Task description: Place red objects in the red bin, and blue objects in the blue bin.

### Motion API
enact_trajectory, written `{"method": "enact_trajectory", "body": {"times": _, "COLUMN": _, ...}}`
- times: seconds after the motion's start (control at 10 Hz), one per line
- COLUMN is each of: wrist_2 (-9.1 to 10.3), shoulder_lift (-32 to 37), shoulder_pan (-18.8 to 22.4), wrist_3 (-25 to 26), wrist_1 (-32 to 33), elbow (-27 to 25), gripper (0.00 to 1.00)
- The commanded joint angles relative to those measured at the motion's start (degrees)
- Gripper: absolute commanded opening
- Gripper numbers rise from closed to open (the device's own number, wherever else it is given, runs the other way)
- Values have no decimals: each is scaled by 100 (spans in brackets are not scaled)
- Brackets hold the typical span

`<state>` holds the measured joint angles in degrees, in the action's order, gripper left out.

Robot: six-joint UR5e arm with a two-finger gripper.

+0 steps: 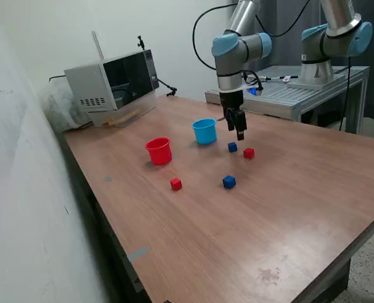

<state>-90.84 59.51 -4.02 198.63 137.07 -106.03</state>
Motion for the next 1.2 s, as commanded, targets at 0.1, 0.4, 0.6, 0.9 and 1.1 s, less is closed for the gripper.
{"method": "enact_trajectory", "body": {"times": 0.1, "wrist_2": -30, "shoulder_lift": -132, "shoulder_pan": 6, "wrist_3": -9, "wrist_1": 74, "elbow": 56, "gripper": 100}}
{"method": "enact_trajectory", "body": {"times": 0.4, "wrist_2": -48, "shoulder_lift": -229, "shoulder_pan": 6, "wrist_3": -70, "wrist_1": 83, "elbow": 136, "gripper": 100}}
{"method": "enact_trajectory", "body": {"times": 0.6, "wrist_2": -48, "shoulder_lift": -255, "shoulder_pan": -11, "wrist_3": -123, "wrist_1": 83, "elbow": 153, "gripper": 100}}
{"method": "enact_trajectory", "body": {"times": 0.9, "wrist_2": -48, "shoulder_lift": -291, "shoulder_pan": -20, "wrist_3": -228, "wrist_1": 75, "elbow": 162, "gripper": 100}}
{"method": "enact_trajectory", "body": {"times": 1.1, "wrist_2": -39, "shoulder_lift": -308, "shoulder_pan": -38, "wrist_3": -281, "wrist_1": 75, "elbow": 162, "gripper": 100}}
